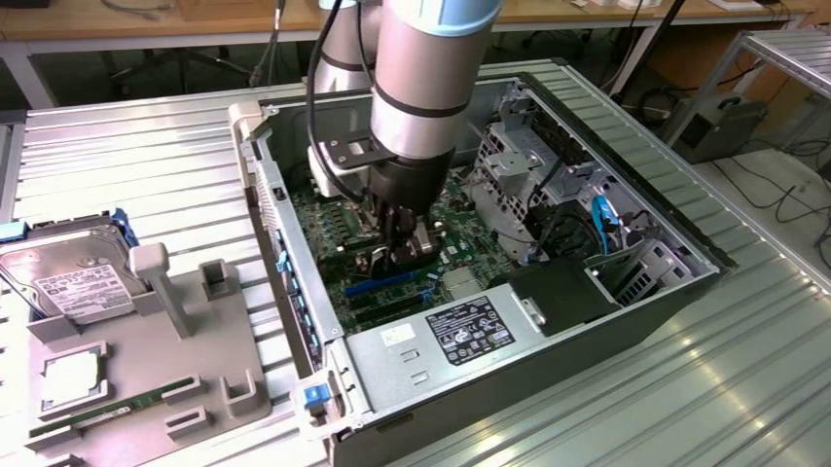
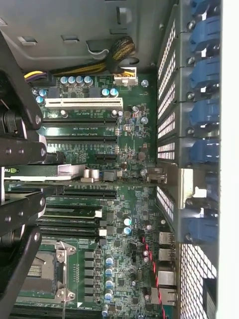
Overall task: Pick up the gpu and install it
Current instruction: 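Insert the gpu into the slot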
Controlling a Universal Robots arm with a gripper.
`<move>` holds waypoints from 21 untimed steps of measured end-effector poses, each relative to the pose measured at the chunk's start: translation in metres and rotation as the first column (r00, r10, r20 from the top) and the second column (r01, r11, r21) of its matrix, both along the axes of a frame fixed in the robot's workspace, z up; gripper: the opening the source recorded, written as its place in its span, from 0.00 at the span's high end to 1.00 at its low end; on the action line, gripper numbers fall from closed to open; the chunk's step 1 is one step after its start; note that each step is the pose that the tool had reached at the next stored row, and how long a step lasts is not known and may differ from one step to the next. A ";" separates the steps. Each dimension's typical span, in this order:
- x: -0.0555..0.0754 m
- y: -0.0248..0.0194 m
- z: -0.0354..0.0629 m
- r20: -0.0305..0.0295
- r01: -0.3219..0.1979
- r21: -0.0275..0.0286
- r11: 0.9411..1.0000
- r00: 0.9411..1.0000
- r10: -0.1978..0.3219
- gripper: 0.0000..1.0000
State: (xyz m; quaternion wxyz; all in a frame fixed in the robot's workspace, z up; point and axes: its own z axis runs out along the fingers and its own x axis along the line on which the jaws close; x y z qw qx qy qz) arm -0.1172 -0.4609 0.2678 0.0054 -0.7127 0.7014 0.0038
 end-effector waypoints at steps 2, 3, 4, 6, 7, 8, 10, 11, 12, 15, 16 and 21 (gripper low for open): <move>-0.001 0.0000 -0.0018 0.000 -0.001 0.001 1.000 1.000 0.001 0.74; -0.001 0.0000 -0.0031 0.000 -0.001 0.002 1.000 1.000 0.001 0.74; -0.002 0.0000 -0.0042 0.000 -0.002 0.003 1.000 1.000 0.002 0.74; -0.003 0.0000 -0.0066 0.000 -0.002 0.005 1.000 1.000 0.002 0.74; -0.003 -0.0001 -0.0075 0.000 -0.002 0.007 1.000 1.000 0.002 0.74; -0.003 0.0000 -0.0084 0.000 -0.002 0.010 1.000 1.000 0.002 0.74; -0.004 0.0000 -0.0089 0.000 -0.002 0.016 1.000 1.000 0.002 0.74; -0.004 0.0001 -0.0093 0.000 -0.002 0.019 1.000 1.000 0.002 0.74; -0.004 0.0001 -0.0095 0.000 -0.002 0.021 1.000 1.000 0.002 0.74; -0.004 0.0001 -0.0102 0.000 -0.002 0.025 1.000 1.000 0.002 0.74; -0.004 0.0001 -0.0104 0.000 -0.002 0.027 1.000 1.000 0.002 0.74; -0.004 0.0001 -0.0142 0.000 -0.002 0.034 0.999 1.000 0.002 0.74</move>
